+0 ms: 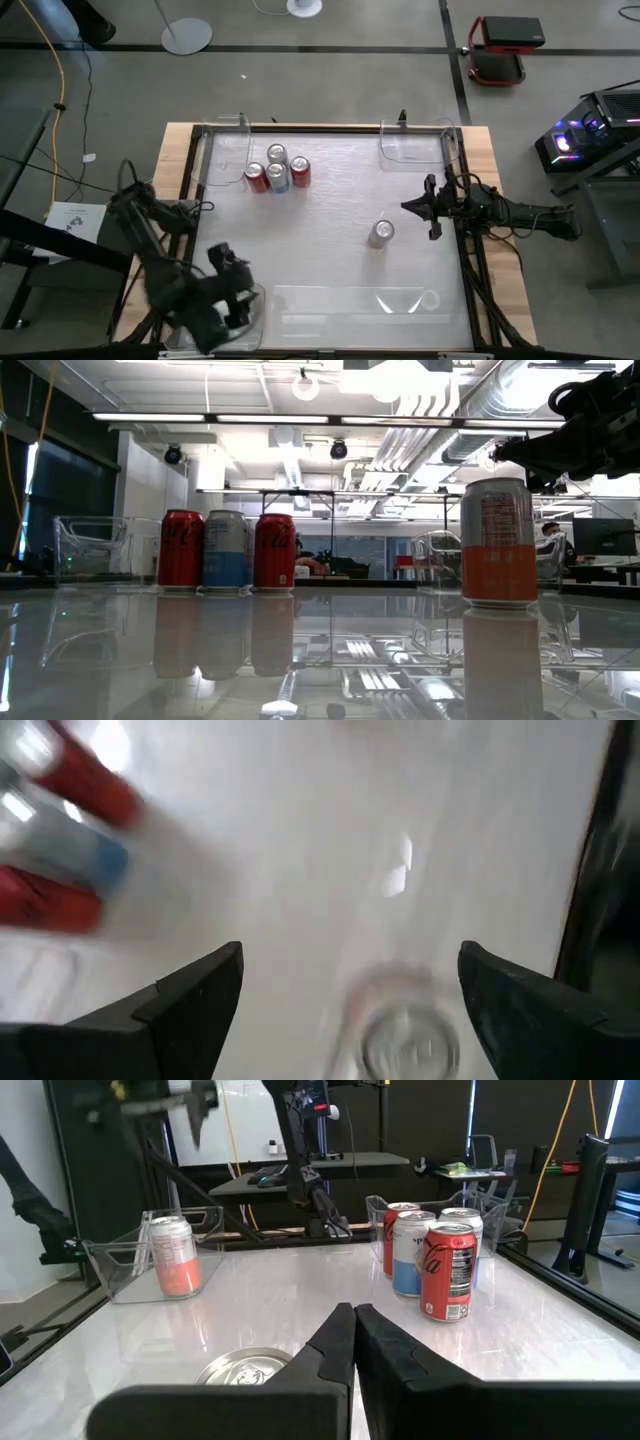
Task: Sort soda cans
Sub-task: Put the right orange and white soda can into the bottom transparent bin
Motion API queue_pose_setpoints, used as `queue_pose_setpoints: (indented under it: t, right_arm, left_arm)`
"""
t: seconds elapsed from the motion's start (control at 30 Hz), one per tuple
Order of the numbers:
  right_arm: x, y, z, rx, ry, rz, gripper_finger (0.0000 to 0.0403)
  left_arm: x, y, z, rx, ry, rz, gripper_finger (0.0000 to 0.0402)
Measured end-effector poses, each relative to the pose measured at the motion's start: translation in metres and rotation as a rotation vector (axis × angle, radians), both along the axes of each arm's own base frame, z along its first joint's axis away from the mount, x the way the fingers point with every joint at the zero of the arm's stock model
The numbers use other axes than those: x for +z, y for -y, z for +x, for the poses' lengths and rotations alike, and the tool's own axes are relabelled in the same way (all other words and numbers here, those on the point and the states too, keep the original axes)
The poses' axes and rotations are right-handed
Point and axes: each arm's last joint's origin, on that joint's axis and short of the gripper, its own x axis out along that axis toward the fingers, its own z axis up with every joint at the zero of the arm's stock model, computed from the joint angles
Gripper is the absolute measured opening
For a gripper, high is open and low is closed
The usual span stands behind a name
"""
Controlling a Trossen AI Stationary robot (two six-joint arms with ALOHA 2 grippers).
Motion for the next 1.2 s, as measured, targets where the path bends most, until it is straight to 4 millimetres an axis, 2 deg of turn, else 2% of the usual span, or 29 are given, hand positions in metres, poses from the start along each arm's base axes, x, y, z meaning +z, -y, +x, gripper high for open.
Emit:
queue_pose_setpoints:
  t: [0.13,0.23,0.3,0.47,0.63,0.83,0.93,1.2]
  right_arm:
    - [0.000,0.000,0.000,0.000,0.000,0.000,0.0003]
    - [0.000,0.000,0.000,0.000,0.000,0.000,0.0003]
    - [0.000,0.000,0.000,0.000,0.000,0.000,0.0003]
    - [0.000,0.000,0.000,0.000,0.000,0.000,0.0003]
    - [0.000,0.000,0.000,0.000,0.000,0.000,0.0003]
    - [0.000,0.000,0.000,0.000,-0.001,0.000,0.0003]
    - [0.000,0.000,0.000,0.000,-0.001,0.000,0.0003]
    - [0.000,0.000,0.000,0.001,0.005,0.038,0.0003]
  left_arm:
    - [0.023,-0.027,-0.018,0.048,0.270,0.087,0.0346]
    - [0.027,-0.050,-0.027,0.078,0.377,0.116,0.0346]
    - [0.019,-0.064,-0.032,0.104,0.405,0.119,0.0346]
    - [-0.016,-0.095,-0.034,0.174,0.439,0.101,0.0346]
    - [-0.037,-0.112,-0.022,0.159,0.537,0.084,0.0346]
    - [-0.037,-0.121,0.005,-0.041,0.687,0.102,0.0346]
    - [-0.043,-0.131,0.016,-0.133,0.739,0.122,0.0346]
    - [-0.073,-0.167,0.029,-0.122,0.737,0.093,0.0346]
